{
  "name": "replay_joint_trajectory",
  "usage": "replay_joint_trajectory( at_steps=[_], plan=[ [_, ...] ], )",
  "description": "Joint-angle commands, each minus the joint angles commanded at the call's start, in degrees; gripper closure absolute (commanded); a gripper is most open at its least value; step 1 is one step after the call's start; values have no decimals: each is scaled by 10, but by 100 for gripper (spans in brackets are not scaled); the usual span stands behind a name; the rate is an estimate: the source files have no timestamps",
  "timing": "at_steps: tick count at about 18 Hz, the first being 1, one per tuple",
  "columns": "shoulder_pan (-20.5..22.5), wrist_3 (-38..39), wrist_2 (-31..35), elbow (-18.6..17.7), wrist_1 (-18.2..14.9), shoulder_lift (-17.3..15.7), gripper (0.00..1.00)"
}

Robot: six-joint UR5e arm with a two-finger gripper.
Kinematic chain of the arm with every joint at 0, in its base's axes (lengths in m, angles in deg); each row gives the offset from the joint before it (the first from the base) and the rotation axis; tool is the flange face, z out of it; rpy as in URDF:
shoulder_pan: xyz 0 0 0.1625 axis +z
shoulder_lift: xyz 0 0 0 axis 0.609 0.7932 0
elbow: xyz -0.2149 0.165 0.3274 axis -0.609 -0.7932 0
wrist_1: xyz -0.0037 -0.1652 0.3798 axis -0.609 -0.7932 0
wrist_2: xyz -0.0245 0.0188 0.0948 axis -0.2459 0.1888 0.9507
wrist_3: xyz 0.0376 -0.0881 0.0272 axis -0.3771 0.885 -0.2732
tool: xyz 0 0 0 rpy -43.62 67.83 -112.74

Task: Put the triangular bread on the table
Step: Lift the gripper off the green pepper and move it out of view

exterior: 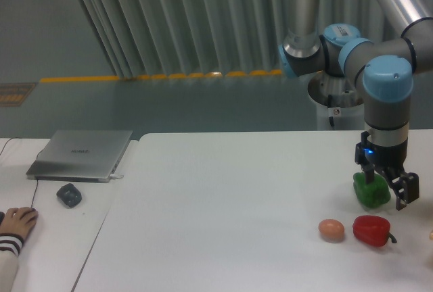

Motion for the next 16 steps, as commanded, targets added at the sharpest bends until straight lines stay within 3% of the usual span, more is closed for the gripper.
replay_joint_trajectory(
  at_steps=[7, 9, 13, 16],
  plan=[
    [14, 0, 1, -2, 3, 1, 0],
    [22, 6, 3, 3, 19, 3, 0],
    [83, -3, 3, 3, 32, 2, 0],
    [122, -52, 1, 8, 42, 4, 0]
  ],
)
